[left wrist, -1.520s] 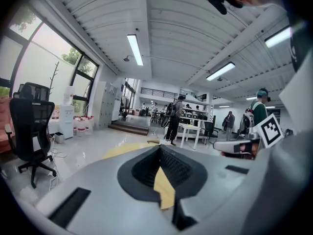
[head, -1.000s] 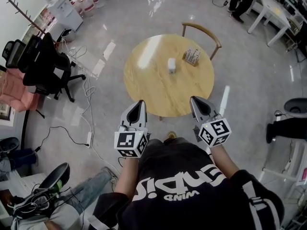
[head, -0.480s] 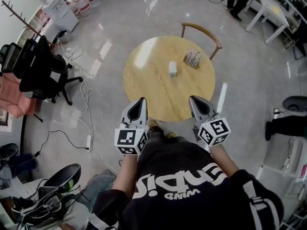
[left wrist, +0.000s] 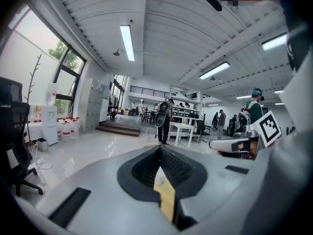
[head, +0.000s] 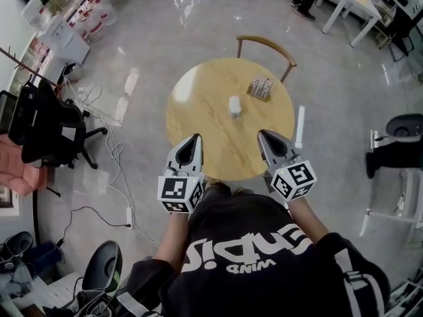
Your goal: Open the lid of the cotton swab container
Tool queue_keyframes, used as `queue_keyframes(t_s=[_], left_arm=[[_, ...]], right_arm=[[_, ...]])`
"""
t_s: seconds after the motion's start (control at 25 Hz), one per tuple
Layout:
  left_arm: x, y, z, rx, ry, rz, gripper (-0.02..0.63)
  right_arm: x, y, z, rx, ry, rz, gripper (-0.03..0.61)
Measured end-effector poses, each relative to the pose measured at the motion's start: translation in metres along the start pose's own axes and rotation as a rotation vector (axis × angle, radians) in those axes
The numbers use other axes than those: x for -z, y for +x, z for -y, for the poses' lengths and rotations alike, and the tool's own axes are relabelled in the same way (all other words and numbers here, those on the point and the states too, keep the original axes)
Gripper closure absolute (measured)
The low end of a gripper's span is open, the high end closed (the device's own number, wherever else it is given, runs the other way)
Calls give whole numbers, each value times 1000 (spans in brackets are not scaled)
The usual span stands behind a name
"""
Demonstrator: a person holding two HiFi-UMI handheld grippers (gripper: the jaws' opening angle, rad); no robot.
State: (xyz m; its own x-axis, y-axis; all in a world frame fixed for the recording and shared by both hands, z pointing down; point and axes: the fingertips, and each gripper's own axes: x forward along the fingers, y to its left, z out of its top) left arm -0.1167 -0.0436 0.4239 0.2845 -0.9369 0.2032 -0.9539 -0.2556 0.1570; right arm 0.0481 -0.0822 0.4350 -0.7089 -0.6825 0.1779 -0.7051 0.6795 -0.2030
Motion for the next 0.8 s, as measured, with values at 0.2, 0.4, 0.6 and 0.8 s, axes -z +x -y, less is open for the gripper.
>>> queue_keyframes(t_s=[0.2, 0.4, 0.6, 0.8], left_arm=[[-6, 14, -11, 53, 10, -9, 604], [-7, 22, -19, 68, 2, -15, 604], [-8, 34, -23, 58, -12, -14, 604], [-12, 47, -19, 61, -22, -13, 604]], right_arm=[[-5, 12, 3, 52, 11, 9, 575], [-10, 21, 5, 69, 7, 16, 575], [-21, 30, 14, 68, 2, 31, 575], [-26, 37, 26, 67, -13, 24, 575]])
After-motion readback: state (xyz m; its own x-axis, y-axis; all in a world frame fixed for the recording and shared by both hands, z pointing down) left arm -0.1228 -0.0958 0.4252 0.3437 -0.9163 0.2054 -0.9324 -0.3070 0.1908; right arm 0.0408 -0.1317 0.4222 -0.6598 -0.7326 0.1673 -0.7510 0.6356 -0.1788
